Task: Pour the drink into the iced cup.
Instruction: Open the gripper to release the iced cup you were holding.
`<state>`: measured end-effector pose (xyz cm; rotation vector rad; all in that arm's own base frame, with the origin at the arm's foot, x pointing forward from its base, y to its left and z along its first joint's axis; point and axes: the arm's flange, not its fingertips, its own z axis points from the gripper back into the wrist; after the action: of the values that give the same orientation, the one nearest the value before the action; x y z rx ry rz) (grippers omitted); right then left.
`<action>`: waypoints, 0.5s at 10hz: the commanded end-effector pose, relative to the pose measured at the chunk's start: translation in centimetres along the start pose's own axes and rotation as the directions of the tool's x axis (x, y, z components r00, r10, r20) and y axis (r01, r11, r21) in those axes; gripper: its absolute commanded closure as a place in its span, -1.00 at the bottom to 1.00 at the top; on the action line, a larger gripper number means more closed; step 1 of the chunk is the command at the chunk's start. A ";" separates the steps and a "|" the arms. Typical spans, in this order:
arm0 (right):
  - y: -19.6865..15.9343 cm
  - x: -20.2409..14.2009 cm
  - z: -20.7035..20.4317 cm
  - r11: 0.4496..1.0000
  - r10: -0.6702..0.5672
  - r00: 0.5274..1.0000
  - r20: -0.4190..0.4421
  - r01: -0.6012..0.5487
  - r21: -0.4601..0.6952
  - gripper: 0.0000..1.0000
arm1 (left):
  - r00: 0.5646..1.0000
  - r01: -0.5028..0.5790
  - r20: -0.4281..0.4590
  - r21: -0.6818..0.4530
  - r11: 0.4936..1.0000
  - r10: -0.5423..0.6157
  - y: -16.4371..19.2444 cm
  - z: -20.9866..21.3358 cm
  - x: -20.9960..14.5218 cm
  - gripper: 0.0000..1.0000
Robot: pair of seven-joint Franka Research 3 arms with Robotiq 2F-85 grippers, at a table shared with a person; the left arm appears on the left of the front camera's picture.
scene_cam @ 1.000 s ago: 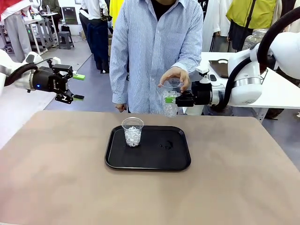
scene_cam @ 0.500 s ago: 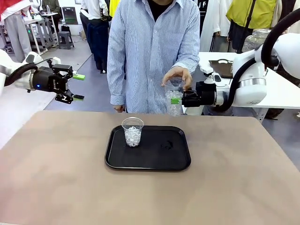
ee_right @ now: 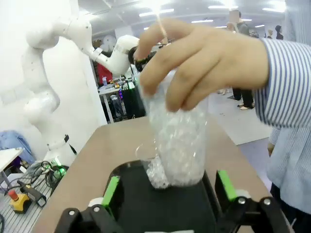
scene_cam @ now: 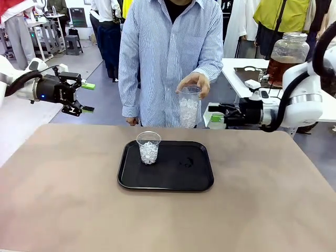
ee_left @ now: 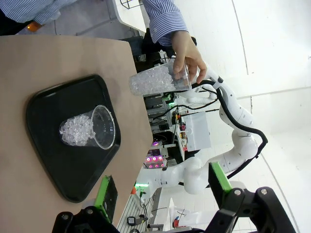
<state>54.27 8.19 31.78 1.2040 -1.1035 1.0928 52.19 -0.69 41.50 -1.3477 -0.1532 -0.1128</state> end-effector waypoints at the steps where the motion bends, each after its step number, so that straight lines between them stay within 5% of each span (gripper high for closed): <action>1: 2.4 -0.9 1.8 0.997 0.077 0.997 -0.014 -0.077 0.013 -1.00 | 1.000 0.002 0.005 0.004 1.000 -0.002 -0.2 0.0 -0.3 -1.00; 5: 5.4 -3.2 5.8 0.995 0.094 0.996 0.010 -0.093 -0.047 -1.00 | 1.000 0.002 0.005 0.004 1.000 -0.002 -0.2 0.0 -0.3 -1.00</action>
<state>49.35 3.03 29.23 1.1323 -1.1718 1.1170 52.18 -0.69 41.50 -1.3476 -0.1533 -0.1127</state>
